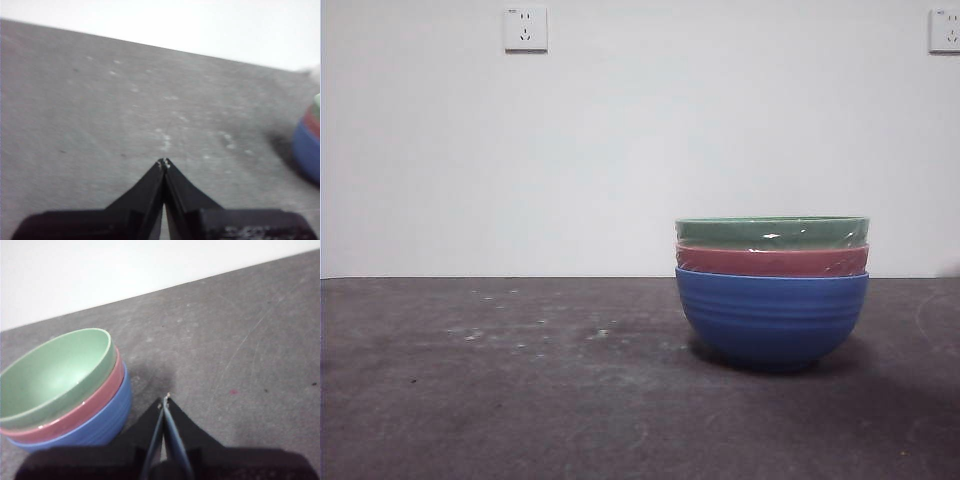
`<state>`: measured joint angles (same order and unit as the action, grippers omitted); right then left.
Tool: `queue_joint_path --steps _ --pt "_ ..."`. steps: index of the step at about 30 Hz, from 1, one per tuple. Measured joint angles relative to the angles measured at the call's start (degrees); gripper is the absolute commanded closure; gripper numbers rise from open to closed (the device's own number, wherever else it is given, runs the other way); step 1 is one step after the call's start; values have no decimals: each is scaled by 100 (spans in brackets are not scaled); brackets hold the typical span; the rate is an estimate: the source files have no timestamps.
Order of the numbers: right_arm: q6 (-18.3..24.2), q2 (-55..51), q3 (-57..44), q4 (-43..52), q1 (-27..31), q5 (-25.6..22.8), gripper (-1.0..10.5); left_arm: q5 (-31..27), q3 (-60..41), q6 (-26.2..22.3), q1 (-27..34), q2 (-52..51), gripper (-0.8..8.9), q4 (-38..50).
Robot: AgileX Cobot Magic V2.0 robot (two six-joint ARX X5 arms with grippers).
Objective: Pick up the green bowl on the top,put the green bowl on the left,pick up the red bowl in the middle,put the red bowl on the right
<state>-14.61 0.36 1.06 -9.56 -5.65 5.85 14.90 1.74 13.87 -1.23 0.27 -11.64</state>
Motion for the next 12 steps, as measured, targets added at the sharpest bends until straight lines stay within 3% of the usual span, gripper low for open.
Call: queue_joint_path --steps 6,12 --pt "-472 4 0 -2 0 17 957 273 0 566 0 0 822 13" --pt "-621 313 330 -293 0 15 957 319 236 852 0 66 822 -186"
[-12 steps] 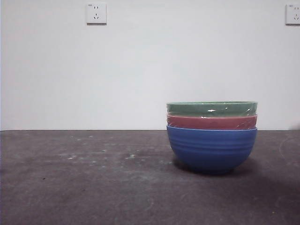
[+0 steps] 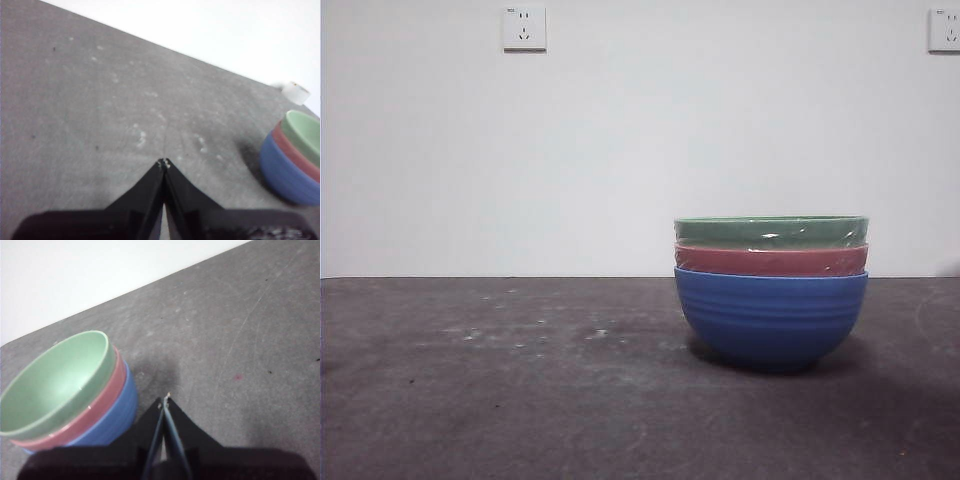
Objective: Pick up the green bowl on the top,put the green bowl on the left,pick up the red bowl in the middle,put the red bowl on the right
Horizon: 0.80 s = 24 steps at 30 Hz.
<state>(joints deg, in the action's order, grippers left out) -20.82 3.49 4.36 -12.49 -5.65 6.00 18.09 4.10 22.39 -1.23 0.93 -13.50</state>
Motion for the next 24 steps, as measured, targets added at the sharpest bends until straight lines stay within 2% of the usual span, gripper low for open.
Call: queue_joint_path --steps 5,13,19,24 --pt "-31 531 623 -131 0 2 957 11 605 63 0 361 822 -83" --pt "26 1558 1764 -385 0 4 954 162 1488 -26 0 1504 822 -144" --pt "485 2184 2743 -769 0 192 947 872 2396 -511 0 2656 822 -155" --pt "1191 2822 3692 -1722 0 514 946 1810 3254 -953 -42 3713 822 -275"
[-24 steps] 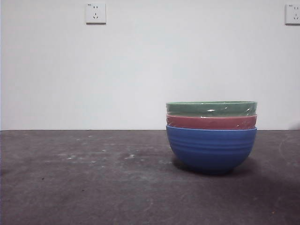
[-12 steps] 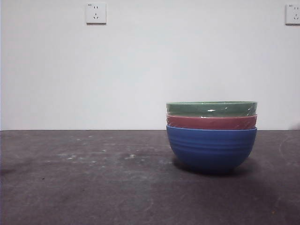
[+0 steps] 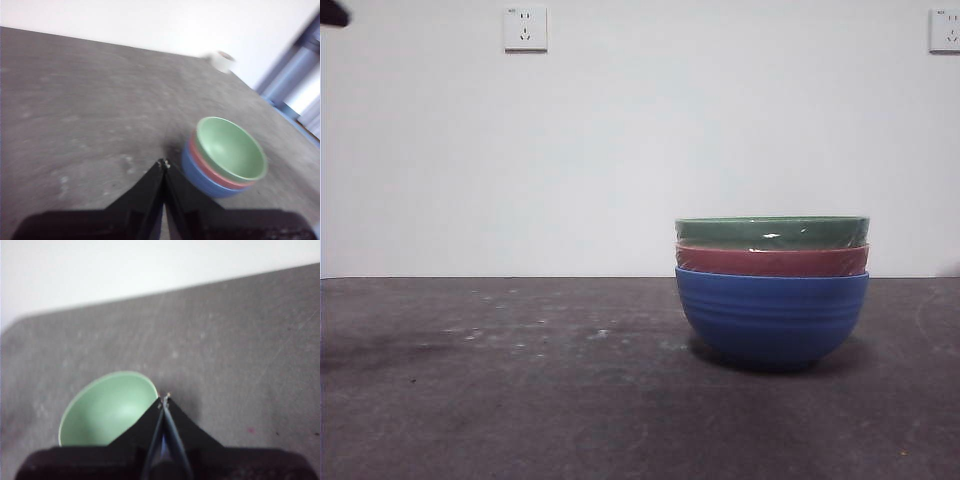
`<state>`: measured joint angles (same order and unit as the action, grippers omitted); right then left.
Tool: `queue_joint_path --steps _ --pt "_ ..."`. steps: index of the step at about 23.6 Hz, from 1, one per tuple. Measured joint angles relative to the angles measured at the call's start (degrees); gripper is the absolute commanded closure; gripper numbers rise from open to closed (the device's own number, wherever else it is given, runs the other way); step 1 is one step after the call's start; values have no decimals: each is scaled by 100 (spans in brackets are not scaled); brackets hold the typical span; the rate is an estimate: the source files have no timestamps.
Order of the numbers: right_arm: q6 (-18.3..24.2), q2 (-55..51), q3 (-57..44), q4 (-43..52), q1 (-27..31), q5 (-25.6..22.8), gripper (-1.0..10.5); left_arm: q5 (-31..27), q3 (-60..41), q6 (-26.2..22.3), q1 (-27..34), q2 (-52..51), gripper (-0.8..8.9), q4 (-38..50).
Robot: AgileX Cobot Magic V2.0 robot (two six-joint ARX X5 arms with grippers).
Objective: Pick up the green bowl on the top,put the green bowl on the left,pick up the red bowl in the middle,put the red bowl on the right
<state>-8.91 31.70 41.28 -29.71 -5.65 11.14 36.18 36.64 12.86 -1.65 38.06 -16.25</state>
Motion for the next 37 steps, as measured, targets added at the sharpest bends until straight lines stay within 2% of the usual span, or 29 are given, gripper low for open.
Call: queue_joint_path --steps 5,8,10,12,13,16,18,24,26,31,37 --pt "592 610 754 -955 0 90 936 197 778 -553 -284 935 816 -540" --pt "807 883 1027 -1309 0 87 799 232 1224 -966 -588 1421 789 -962" --pt "863 981 1106 -1338 0 87 726 232 1488 -1215 -835 1700 659 -1167" --pt "876 1056 1134 -1340 0 87 716 188 1784 -1401 -1185 2044 498 -1226" --pt "876 1080 1134 -1355 0 87 716 109 1956 -1458 -1403 2243 475 -1235" --pt "874 1099 1134 -1357 0 85 716 -127 2562 -1641 -2114 2909 468 -1408" --pt "874 1099 1134 -1355 0 85 716 -551 3062 -1882 -2610 3416 468 -1690" --pt "874 1099 1137 -1357 0 68 718 -1838 4631 -3115 -4028 5023 468 -2643" --pt "874 1108 1178 -1357 0 70 720 -2002 5034 -3541 -4356 5519 468 -2830" --pt "874 1108 1316 -1353 0 68 721 -2013 5602 -4124 -4736 6389 470 -2929" --pt "874 1108 1316 -1355 0 46 721 -1965 5606 -4345 -4782 7012 472 -2959"
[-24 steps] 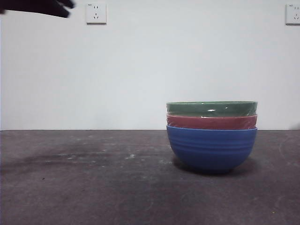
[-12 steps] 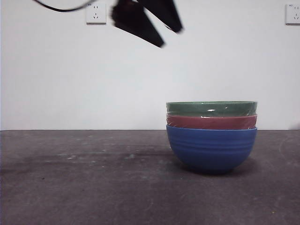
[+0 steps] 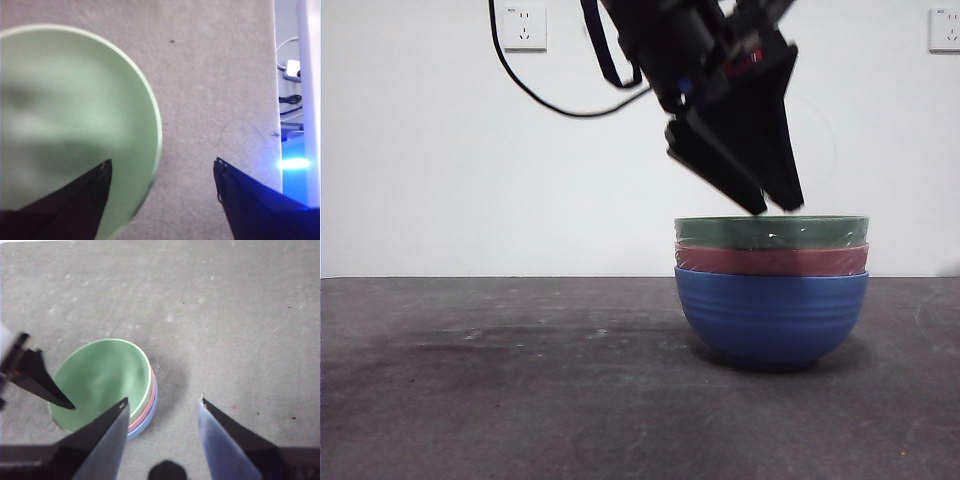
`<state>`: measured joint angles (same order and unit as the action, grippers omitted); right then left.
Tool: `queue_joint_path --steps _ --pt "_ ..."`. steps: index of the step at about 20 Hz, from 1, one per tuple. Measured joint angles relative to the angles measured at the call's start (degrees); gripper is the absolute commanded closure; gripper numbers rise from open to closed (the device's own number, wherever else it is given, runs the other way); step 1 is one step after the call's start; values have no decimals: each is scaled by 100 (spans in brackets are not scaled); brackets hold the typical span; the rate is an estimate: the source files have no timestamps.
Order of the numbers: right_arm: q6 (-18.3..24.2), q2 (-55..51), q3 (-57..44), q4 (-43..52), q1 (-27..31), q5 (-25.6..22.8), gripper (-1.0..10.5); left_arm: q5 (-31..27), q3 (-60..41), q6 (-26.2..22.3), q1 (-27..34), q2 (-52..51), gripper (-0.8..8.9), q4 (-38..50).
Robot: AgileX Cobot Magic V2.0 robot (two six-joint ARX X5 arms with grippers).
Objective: Pick up the green bowl on the top,put the green bowl on the left,pick up the red bowl in the middle,put the red bowl on the right
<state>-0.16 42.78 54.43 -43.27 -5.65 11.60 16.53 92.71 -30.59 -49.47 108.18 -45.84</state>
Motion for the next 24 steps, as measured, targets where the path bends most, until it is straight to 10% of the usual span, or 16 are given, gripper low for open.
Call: queue_joint_path --steps 4,13,24 --pt "0 0 0 0 0 -2 721 17 0 -33 0 219 474 26" --pt "0 0 0 0 0 -2 725 13 0 -90 -4 205 830 177" --pt "0 0 0 0 0 -2 725 -11 566 -225 -4 199 822 -192"
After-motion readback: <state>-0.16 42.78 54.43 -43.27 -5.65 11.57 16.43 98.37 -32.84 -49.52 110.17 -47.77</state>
